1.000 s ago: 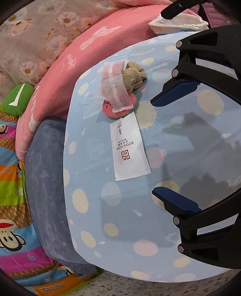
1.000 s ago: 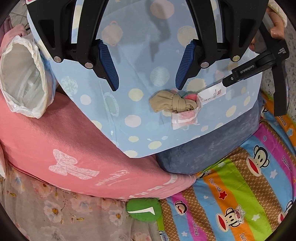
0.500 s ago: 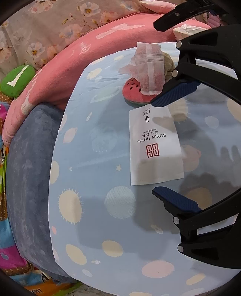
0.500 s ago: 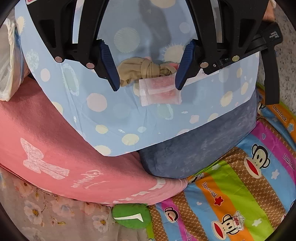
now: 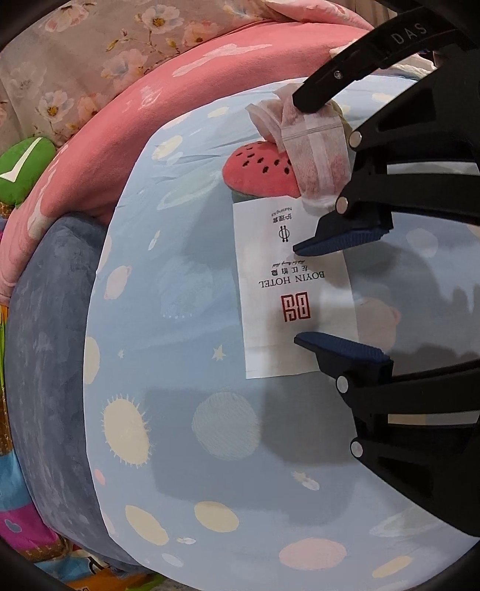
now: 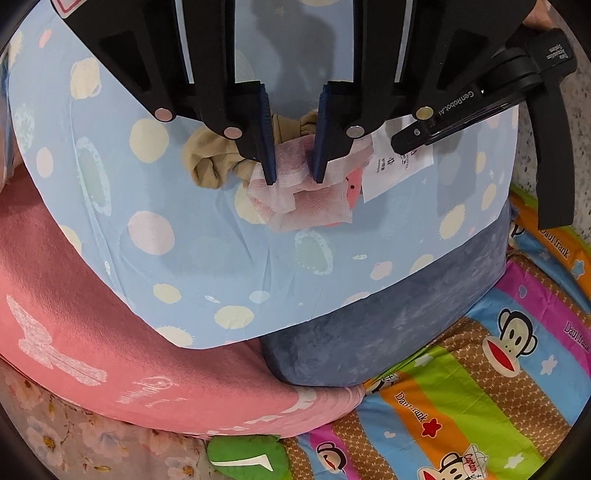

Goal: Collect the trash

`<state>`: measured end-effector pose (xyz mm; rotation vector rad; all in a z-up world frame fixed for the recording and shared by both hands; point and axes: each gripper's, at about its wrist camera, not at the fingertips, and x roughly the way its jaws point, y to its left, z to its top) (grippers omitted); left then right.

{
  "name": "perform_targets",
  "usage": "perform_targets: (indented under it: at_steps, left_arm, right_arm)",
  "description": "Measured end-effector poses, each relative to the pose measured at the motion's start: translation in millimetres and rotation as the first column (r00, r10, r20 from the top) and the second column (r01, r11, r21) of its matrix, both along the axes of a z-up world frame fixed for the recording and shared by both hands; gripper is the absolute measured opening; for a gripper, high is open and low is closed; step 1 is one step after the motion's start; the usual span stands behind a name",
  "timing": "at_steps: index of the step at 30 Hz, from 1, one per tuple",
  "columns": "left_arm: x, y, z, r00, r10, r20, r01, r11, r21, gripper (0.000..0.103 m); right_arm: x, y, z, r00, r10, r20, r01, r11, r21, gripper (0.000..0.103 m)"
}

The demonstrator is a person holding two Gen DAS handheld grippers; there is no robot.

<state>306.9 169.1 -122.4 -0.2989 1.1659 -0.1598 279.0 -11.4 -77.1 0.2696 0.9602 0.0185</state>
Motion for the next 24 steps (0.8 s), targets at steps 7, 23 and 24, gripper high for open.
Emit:
perform_targets:
  at_steps: [7,23,24]
  left_arm:
    - [-30.2,-17.2,-2.0,0.996,-0.093,-0.006,0.092,0.995,-0.026,0.006]
    - [-14.9,-55.2,9.9,0.767,-0.624,0.153,0.531,0.749,0.396,0.065]
    - [-11.9,-57.8,6.7,0.759,-0.634,0.148,0.541,0.741,0.397,0.065]
  right_arm:
    - [-33.0,-0.1,0.5,1.000,-0.005,-0.001,0.005,1.000,-0.012,0.011]
    - [-70.4,-48.2,58.3,0.991,-0.112,0.075,0.111,0.994,0.026,0.011]
    - [-70.1,-48.7,59.1,0.991,-0.114,0.073,0.112,0.993,0.027,0.011]
